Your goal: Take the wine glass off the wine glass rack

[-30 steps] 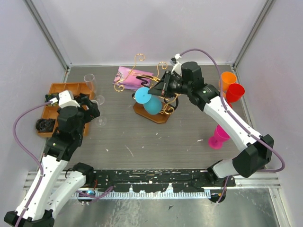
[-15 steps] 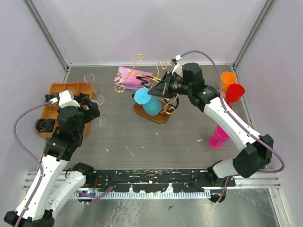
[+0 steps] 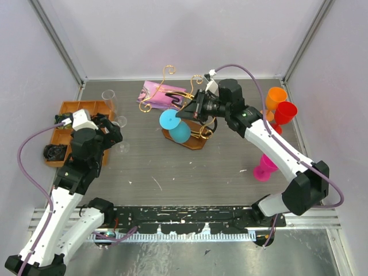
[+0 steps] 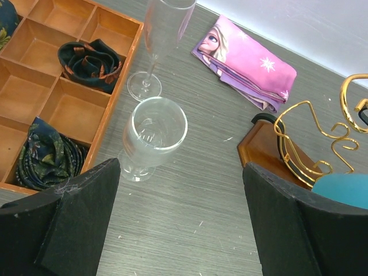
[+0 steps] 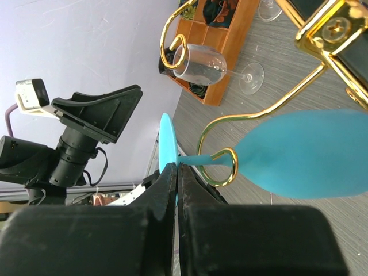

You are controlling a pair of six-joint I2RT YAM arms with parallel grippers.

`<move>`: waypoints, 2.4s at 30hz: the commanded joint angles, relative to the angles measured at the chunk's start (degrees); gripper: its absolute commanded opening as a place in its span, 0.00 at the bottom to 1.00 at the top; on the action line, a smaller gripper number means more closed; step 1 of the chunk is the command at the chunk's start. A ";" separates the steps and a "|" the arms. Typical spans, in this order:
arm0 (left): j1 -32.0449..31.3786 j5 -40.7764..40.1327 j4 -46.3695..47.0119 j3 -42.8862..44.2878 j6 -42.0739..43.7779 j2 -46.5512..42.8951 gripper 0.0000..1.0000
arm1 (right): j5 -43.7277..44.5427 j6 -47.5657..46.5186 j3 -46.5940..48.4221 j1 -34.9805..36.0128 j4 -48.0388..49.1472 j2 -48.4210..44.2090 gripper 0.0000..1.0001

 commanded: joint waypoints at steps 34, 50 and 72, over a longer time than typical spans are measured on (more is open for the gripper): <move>-0.16 21.14 -15.48 27.08 -5.32 16.80 0.91 | -4.67 -16.24 11.78 -4.48 -15.81 -9.15 0.01; -0.36 33.92 -24.39 48.43 -5.24 29.91 0.97 | 16.51 -46.03 34.45 26.34 -34.08 -2.92 0.01; -2.93 53.12 -37.53 57.80 -6.54 40.91 0.99 | 37.10 -67.46 36.57 43.30 -37.16 2.30 0.01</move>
